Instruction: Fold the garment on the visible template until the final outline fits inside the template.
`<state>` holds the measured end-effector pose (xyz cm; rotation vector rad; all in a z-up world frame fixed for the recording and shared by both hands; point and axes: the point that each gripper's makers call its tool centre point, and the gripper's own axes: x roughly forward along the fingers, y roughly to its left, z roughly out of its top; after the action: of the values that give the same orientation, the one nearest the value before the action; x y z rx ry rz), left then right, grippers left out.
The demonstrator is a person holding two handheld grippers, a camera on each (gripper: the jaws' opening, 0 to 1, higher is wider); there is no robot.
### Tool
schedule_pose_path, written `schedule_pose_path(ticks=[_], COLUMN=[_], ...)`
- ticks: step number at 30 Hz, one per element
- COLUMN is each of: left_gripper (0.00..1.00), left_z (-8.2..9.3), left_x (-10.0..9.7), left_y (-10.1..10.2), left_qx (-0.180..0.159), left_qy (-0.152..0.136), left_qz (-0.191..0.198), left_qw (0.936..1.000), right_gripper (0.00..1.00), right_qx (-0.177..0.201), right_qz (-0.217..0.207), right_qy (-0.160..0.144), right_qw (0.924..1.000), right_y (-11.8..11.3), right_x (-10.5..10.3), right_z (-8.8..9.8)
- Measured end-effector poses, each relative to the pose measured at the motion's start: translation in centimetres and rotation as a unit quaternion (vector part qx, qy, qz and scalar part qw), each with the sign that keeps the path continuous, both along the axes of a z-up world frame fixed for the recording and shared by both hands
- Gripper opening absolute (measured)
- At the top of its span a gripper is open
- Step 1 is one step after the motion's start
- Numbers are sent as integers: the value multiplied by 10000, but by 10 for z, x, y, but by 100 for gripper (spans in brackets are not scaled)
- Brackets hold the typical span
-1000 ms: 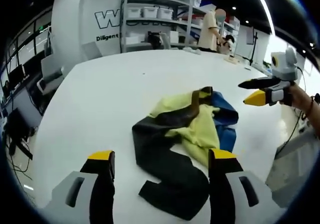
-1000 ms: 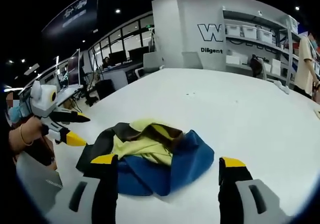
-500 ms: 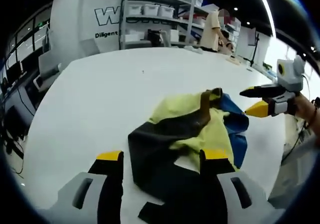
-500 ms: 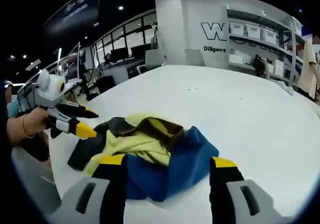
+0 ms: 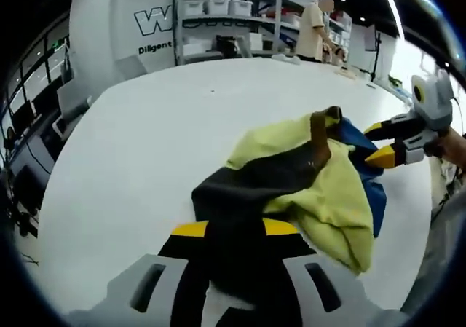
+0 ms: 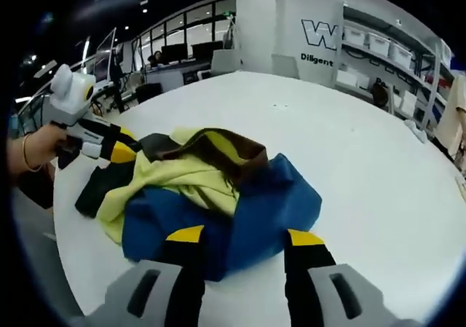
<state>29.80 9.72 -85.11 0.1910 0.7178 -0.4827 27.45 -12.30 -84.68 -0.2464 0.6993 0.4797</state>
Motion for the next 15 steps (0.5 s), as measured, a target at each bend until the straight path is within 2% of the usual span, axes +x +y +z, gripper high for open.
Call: schedule_pose_path(ticks=[4, 9, 13, 15], left_gripper=[18, 12, 2, 0], left_z=[0, -3, 1, 5], left_x=[0, 1, -1, -2], left_y=[0, 3, 4, 4], left_qx=[-113, -26, -56, -54], left_qy=[-24, -9, -38, -100], left_qz=[113, 212, 277, 247], left_qw=[9999, 9998, 9996, 9996], right_gripper=[20, 2, 0, 0], right_qx=[-49, -157, -224, -209], right_qz=[-23, -129, -117, -115], right_qy=[-62, -38, -77, -112], right_qw=[10000, 9998, 9997, 9997], right_y=[-2, -9, -12, -13], right_x=[2, 3, 3, 3], right_z=[1, 0, 3, 7])
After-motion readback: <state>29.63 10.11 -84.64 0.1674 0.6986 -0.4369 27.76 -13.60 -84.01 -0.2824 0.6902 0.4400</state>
